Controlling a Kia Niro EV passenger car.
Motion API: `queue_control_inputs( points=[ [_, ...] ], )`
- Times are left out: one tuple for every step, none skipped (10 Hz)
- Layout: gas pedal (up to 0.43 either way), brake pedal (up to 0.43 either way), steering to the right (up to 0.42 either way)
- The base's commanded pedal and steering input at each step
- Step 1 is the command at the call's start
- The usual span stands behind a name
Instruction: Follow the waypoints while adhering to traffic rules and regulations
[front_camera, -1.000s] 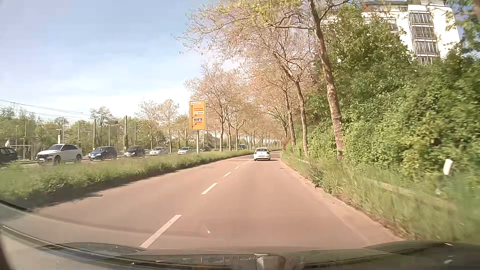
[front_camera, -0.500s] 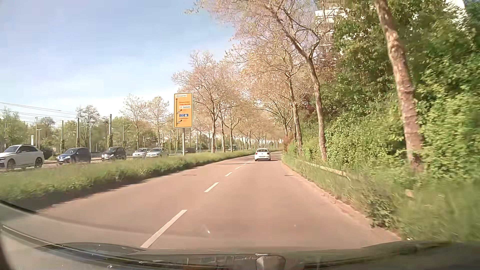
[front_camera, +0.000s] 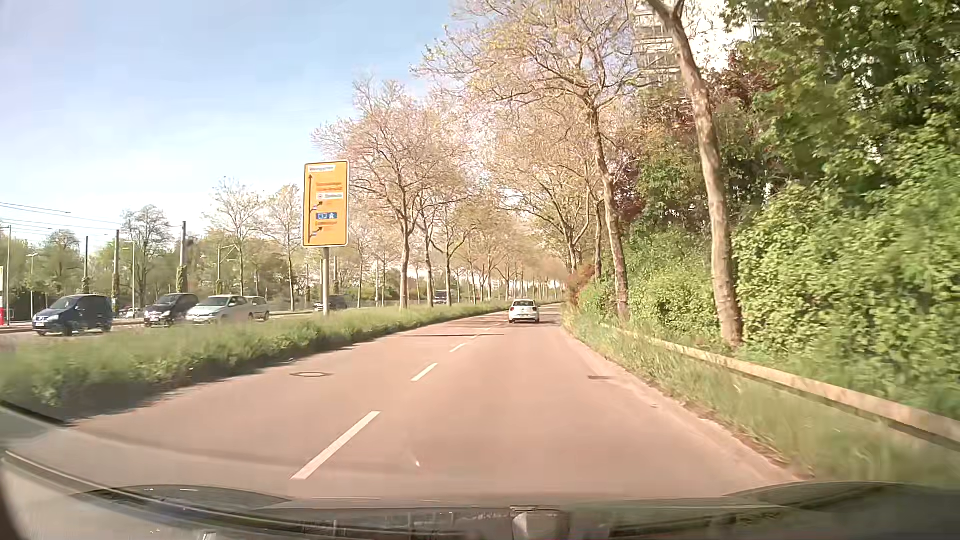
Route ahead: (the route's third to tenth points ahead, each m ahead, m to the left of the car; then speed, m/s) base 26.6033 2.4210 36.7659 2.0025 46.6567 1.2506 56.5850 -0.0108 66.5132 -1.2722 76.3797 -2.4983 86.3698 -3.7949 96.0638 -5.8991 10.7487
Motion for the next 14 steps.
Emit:
queue_control_inputs(
  points=[
    [0.087, 0.000, 0.015],
    [0.087, 0.000, 0.015],
    [0.087, 0.000, 0.014],
    [0.087, 0.000, 0.014],
    [0.087, 0.000, 0.014],
    [0.087, 0.000, 0.014],
    [0.087, 0.000, 0.012],
    [0.087, 0.000, 0.012],
    [0.087, 0.000, 0.011],
    [0.087, 0.000, 0.011],
    [0.087, 0.000, 0.011],
    [0.087, 0.000, 0.011],
    [0.087, 0.000, 0.011],
    [0.087, 0.000, 0.011]
  ],
)
